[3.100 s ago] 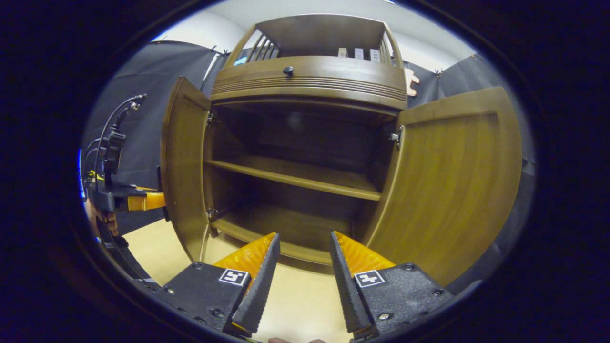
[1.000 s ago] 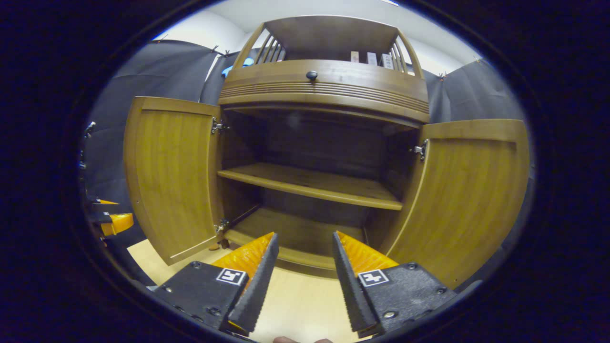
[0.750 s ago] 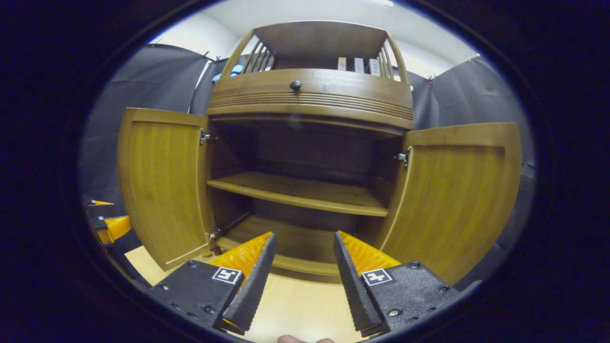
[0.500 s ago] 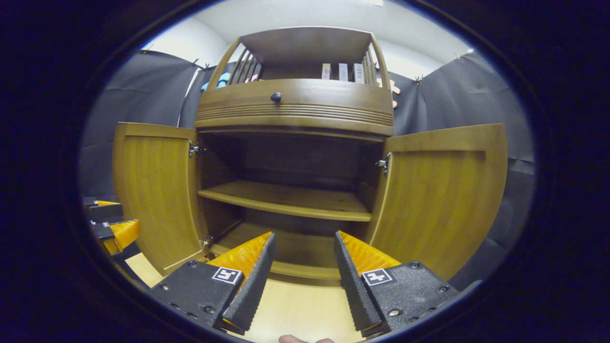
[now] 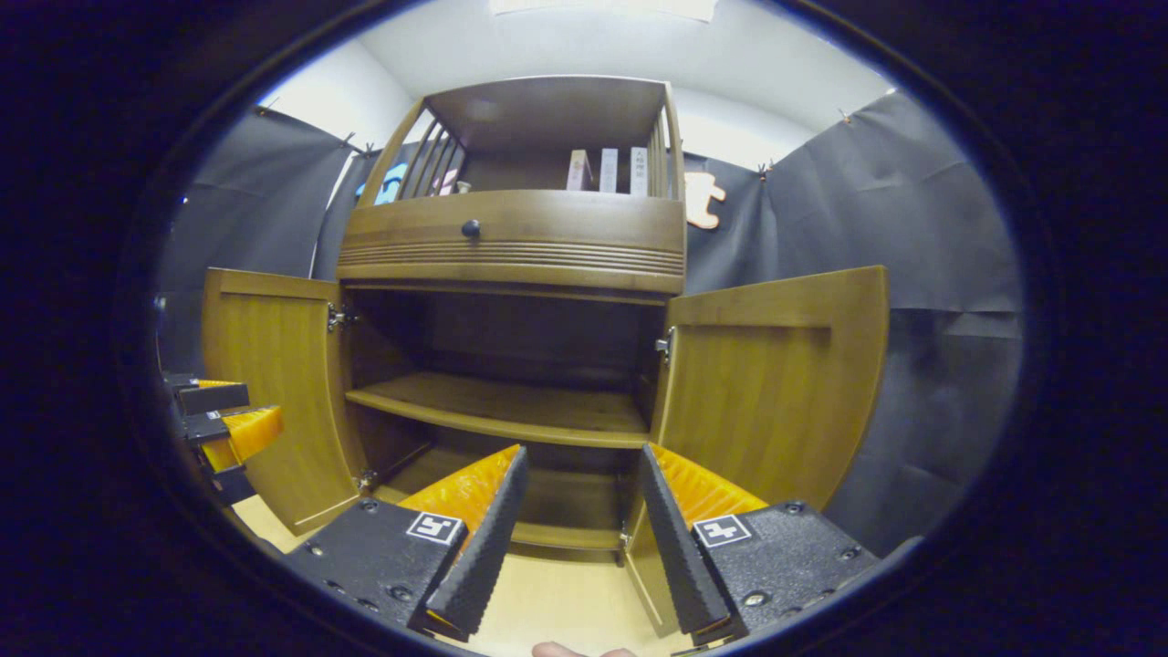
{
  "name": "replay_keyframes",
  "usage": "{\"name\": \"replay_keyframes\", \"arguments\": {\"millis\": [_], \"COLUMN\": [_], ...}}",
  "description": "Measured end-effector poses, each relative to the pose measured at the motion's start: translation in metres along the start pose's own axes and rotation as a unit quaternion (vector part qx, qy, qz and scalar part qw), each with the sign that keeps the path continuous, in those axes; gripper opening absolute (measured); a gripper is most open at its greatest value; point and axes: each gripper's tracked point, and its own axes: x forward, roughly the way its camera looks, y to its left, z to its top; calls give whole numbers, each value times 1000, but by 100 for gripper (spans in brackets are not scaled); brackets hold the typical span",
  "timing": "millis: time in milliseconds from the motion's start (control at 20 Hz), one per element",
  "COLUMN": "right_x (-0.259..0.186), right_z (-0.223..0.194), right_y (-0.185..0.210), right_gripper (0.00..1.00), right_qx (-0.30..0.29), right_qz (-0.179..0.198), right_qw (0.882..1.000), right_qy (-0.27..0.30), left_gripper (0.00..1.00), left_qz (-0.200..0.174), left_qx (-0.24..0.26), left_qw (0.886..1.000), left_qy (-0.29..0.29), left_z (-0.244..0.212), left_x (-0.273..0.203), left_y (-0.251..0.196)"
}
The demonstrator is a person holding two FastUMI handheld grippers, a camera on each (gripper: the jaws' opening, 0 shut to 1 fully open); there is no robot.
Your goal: Open the right door of the double-door shoe cabinet with the right hand, and open the left door with the left hand.
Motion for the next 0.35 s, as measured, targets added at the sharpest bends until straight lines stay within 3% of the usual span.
{"name": "replay_keyframes", "arguments": {"millis": [150,250,300,350], "right_x": [0,-1,-1,-2], "right_z": [5,4,5,5], "right_y": [-10,-14,-17,-20], "right_gripper": [78,84,84,84], "right_qx": [6,9,10,10], "right_qz": [-8,-9,-11,-12], "right_qw": [1000,1000,1000,1000], "right_qy": [-9,-10,-12,-13], "left_gripper": [96,96,100,96], "left_qz": [4,1,-1,-1], "left_qx": [-1,-9,-14,-18], "left_qw": [1000,1000,1000,1000], "left_qy": [-18,-20,-22,-25], "left_z": [9,11,13,16], "left_x": [5,7,8,9], "left_y": [0,-5,-8,-10]}}
